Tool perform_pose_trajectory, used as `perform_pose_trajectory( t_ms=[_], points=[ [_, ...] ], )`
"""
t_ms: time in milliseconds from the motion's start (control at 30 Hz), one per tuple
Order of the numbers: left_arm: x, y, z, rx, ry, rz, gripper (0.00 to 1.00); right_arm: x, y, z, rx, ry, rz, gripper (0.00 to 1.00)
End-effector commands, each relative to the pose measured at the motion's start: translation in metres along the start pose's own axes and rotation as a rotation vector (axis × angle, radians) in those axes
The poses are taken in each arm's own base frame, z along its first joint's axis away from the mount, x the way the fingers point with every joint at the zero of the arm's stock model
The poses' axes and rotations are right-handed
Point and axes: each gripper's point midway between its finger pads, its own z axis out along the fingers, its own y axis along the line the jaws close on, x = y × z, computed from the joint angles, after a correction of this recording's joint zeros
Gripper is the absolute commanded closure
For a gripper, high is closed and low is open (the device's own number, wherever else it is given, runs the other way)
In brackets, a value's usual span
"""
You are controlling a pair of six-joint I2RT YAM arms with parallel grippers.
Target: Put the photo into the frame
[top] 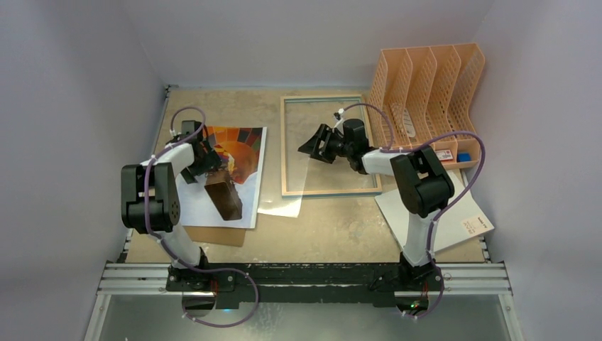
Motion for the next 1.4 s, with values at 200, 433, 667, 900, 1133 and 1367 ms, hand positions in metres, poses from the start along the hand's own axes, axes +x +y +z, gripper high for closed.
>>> perform_pose_trajectory(
  t_ms=[200, 433, 667, 900, 1133, 1367],
  points=[
    [0.037, -0.001, 0.017, 0.032, 0.113, -0.041, 0.20, 0.016, -0.023, 0.016, 0.192, 0.018, 0.079, 0.27],
    [0.037, -0.002, 0.017, 0.035, 0.116, -0.039, 0.20, 0.026, -0.013, 0.020, 0.156, 0.037, 0.071, 0.28],
    [0.039, -0.004, 0.017, 0.051, 0.122, -0.036, 0.20, 0.045, 0.013, 0.028, 0.005, 0.081, 0.095, 0.29],
    [0.046, 0.001, 0.023, 0.030, 0.139, -0.030, 0.20, 0.058, 0.059, 0.031, -0.230, 0.028, 0.161, 0.34],
    [0.043, 0.001, 0.020, 0.031, 0.126, -0.023, 0.20, 0.047, 0.070, 0.027, -0.276, -0.031, 0.137, 0.70],
    [0.033, -0.004, 0.011, 0.052, 0.100, -0.031, 0.20, 0.045, 0.072, 0.025, -0.263, -0.033, 0.130, 1.00]
  ],
)
